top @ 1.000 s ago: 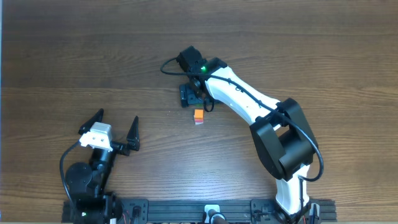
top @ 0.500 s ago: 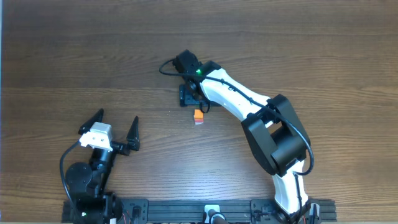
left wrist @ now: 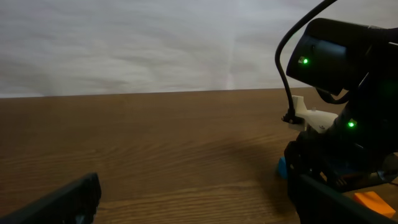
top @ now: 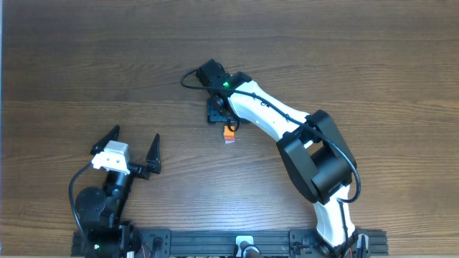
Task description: Stack Cubes
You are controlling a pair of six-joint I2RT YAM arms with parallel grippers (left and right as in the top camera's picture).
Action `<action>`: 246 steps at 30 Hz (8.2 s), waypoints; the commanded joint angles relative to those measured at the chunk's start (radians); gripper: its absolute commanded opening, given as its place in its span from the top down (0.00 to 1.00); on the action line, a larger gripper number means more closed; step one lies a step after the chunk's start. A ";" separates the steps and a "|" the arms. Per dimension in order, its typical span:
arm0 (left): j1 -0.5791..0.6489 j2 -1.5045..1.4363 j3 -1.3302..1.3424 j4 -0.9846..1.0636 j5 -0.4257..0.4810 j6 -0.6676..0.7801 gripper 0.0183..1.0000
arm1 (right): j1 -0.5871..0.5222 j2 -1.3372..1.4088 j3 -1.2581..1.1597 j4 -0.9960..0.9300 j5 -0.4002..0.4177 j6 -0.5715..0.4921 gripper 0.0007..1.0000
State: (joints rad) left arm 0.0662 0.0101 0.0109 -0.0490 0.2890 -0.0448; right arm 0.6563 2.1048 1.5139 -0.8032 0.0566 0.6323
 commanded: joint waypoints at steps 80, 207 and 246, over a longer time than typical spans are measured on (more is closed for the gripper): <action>0.006 -0.006 -0.005 -0.001 0.010 0.011 0.00 | -0.027 0.043 0.061 -0.050 -0.045 -0.058 0.51; 0.006 -0.006 -0.005 -0.001 0.010 0.011 0.00 | 0.069 -0.141 0.130 -0.404 -0.015 0.078 0.99; 0.006 -0.006 -0.005 -0.001 0.010 0.011 0.00 | 0.070 -0.141 0.112 -0.374 -0.019 0.086 0.99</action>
State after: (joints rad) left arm 0.0662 0.0101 0.0109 -0.0490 0.2890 -0.0448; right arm 0.7326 1.9774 1.6394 -1.1763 0.0402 0.7074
